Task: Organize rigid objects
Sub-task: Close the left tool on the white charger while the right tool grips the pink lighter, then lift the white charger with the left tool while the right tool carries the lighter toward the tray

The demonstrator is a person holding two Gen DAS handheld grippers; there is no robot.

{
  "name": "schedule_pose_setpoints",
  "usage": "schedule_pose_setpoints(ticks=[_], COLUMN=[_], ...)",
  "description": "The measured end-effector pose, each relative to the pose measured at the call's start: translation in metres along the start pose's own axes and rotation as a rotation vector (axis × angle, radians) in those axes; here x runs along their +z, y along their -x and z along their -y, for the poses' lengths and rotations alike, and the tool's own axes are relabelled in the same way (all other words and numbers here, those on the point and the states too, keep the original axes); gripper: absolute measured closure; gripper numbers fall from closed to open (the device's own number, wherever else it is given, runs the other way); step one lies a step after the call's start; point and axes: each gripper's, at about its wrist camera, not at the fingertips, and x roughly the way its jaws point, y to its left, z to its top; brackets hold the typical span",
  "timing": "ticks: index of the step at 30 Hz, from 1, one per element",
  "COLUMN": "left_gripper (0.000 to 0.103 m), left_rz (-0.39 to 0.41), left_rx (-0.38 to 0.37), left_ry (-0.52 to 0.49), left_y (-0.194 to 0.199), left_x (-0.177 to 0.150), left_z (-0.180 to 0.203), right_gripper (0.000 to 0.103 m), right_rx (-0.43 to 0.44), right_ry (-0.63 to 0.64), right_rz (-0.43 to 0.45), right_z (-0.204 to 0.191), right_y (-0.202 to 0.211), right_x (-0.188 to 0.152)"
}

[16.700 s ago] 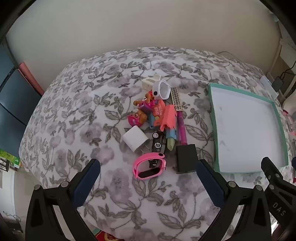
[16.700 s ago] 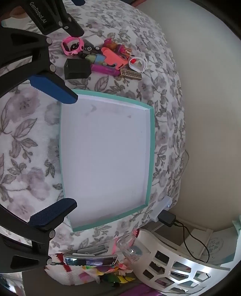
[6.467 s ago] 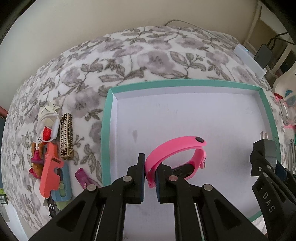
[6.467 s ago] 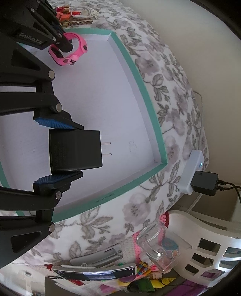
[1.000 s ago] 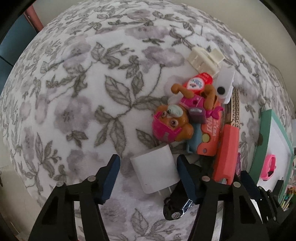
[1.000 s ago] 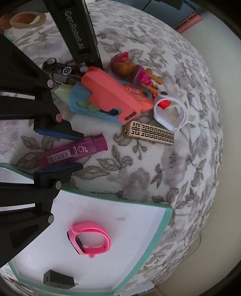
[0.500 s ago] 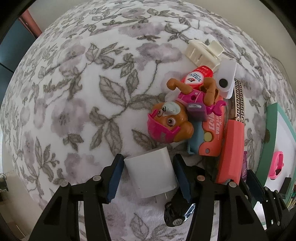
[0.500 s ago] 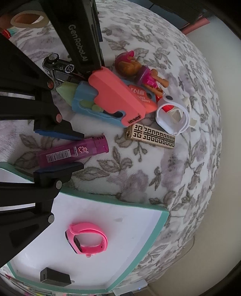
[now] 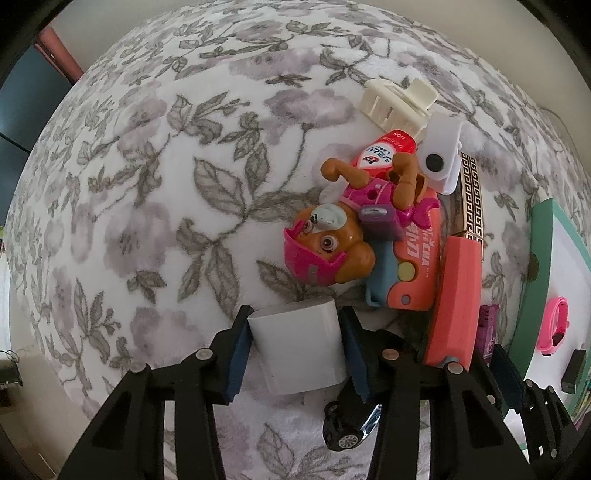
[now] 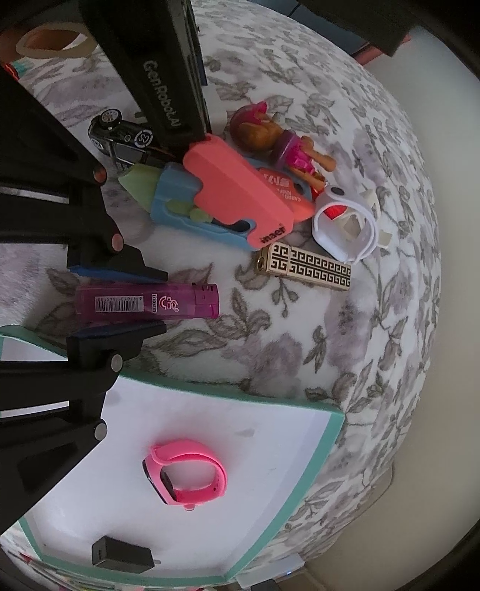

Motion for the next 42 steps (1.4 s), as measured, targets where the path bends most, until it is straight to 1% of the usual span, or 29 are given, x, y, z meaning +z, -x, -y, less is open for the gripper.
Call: schedule_pose_setpoints(ticks=[10,17,23,28,35,42], left_gripper=[0.055,0.057,0.057,0.058,0.058,0.058], left_rz=[0.006,0.031,0.062,0.110,0.191,0.264], left_rx=[-0.002,-0.004,-0.008,-0.006,-0.011,-0.019], left_ry=[0.007,0.023,0.043,0.069,0.093,0.102], left_y=[0.007,0.021,0.037,0.057,0.093,0.118], left_x=[-0.003,-0.003,0.000,0.003,0.004,-0.003], left_z=[0.001,-0.004,-0.014,-0.025,-0.039,-0.038], right_gripper=[0.082,0.082,0.082,0.082,0.082,0.082], right_rx=[0.069,0.102,0.122,0.134,0.141,0.133], right_ry=[-0.066,-0.096,-0.112,-0.129,-0.137,-0.149], right_rz=[-0.005,0.013,0.046,0.072,0.121,0.165], right_z=[0.023,0.035,0.039,0.046,0.043,0.051], right_y=[0.007,0.018,0.032,0.044,0.061,0.080], right_x=[0.007,0.012,0.016,0.020,0.023,0.025])
